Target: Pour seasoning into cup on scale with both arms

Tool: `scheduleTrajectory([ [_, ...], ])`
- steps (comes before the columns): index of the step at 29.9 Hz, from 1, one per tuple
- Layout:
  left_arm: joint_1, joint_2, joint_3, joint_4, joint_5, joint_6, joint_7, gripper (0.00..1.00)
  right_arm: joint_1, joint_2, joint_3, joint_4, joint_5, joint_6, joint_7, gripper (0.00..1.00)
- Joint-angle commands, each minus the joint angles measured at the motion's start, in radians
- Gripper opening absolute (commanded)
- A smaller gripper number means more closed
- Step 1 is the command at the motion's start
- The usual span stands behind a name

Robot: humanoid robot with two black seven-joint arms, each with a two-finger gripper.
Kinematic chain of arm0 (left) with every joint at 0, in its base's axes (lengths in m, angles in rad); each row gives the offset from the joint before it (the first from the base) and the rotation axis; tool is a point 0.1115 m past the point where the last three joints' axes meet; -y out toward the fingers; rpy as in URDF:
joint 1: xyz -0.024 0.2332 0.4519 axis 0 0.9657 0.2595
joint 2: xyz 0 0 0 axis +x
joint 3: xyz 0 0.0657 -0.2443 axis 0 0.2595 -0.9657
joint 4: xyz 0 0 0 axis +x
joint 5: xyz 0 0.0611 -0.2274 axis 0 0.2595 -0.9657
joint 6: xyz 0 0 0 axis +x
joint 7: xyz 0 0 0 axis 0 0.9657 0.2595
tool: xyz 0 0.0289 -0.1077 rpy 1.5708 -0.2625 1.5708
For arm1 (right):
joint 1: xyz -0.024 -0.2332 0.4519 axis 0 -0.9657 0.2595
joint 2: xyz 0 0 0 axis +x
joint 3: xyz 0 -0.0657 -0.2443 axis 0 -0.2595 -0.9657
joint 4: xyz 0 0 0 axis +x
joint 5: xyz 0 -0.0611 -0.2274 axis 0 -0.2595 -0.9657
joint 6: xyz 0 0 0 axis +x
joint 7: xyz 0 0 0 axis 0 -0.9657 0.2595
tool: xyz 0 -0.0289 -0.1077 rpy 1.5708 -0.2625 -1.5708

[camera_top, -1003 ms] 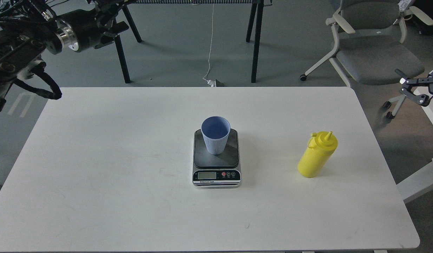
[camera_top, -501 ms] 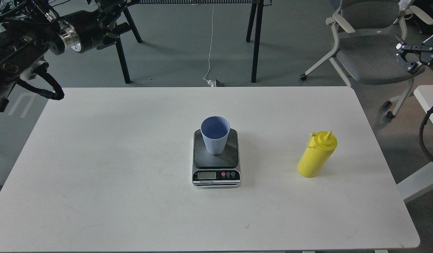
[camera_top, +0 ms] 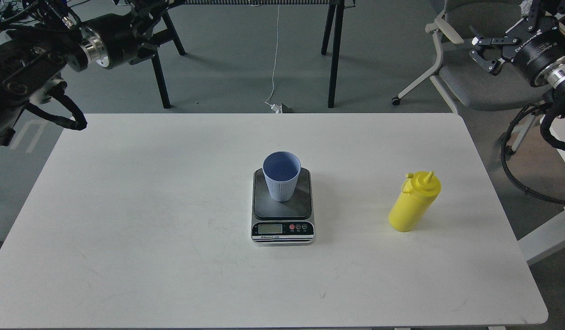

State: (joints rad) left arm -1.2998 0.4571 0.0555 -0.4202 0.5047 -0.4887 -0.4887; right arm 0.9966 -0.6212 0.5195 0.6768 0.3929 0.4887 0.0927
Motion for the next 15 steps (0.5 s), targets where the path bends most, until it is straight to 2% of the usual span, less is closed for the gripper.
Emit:
scheduleTrajectory([
  [1,0.001,0.0,0.001,0.0,0.0,0.0,0.0,0.99,0.0,0.001,0.001,0.0,-0.003,0.0,0.002,0.99],
  [11,0.004,0.0,-0.002,0.0,0.0,0.0,0.0,0.99,-0.004,0.001,0.013,-0.014,0.001,0.0,0.01,0.99],
  [15,0.004,-0.002,-0.003,0.0,0.0,0.0,0.0,0.99,-0.018,0.04,0.071,-0.017,0.018,0.0,0.01,0.99],
])
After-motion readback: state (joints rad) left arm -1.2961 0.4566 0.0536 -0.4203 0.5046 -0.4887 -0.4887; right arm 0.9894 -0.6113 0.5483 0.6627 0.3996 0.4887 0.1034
